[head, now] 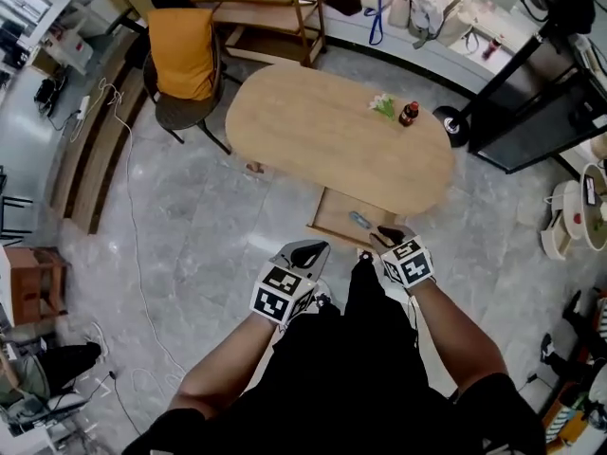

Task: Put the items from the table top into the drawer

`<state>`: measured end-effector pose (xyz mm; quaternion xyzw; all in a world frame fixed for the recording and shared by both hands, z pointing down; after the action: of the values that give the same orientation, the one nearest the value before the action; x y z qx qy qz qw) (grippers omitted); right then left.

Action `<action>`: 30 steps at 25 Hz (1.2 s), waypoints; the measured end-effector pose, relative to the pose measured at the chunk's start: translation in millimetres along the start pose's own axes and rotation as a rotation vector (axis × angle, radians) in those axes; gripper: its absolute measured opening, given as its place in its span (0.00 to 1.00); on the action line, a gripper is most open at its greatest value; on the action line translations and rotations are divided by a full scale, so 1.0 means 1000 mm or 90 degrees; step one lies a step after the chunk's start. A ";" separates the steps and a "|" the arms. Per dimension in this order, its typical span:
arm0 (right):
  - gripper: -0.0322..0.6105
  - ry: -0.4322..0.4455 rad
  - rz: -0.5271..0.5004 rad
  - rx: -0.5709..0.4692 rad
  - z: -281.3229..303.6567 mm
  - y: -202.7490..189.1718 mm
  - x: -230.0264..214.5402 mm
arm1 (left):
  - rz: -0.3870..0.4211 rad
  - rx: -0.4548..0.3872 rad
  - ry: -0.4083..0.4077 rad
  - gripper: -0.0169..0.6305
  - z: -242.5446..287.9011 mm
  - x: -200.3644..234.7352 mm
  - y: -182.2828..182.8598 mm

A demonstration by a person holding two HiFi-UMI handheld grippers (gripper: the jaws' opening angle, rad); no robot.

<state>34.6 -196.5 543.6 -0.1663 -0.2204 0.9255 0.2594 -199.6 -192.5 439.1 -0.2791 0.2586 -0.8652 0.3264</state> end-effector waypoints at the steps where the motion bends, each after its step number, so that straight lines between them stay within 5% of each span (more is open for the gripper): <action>1: 0.16 0.002 0.017 -0.041 -0.024 0.002 0.013 | 0.004 -0.011 -0.006 0.03 -0.007 -0.007 -0.001; 4: 0.07 0.009 0.068 -0.155 -0.088 0.006 0.051 | 0.018 -0.034 -0.025 0.03 -0.029 -0.024 -0.001; 10: 0.06 0.011 0.115 -0.308 -0.175 -0.007 0.097 | 0.096 -0.088 -0.064 0.03 -0.061 -0.070 0.014; 19: 0.05 -0.008 0.067 -0.362 -0.234 -0.033 0.116 | 0.084 -0.130 -0.055 0.03 -0.073 -0.123 -0.004; 30: 0.05 0.008 0.020 -0.399 -0.301 -0.125 0.133 | 0.068 -0.199 -0.014 0.03 -0.082 -0.231 -0.034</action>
<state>105.0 69.8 325.0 -0.2473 -0.4909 0.8152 0.1825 -121.4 15.3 329.8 -0.3220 0.4011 -0.7927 0.3273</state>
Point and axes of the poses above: the fingertips, and each gripper's own axes: z forward along the fingers, x to its left, y out of its top, the point moved 10 cm from there along -z, backward along the fingers, and after that the axes turned 8 degrees about x, right-handed, at the moved point
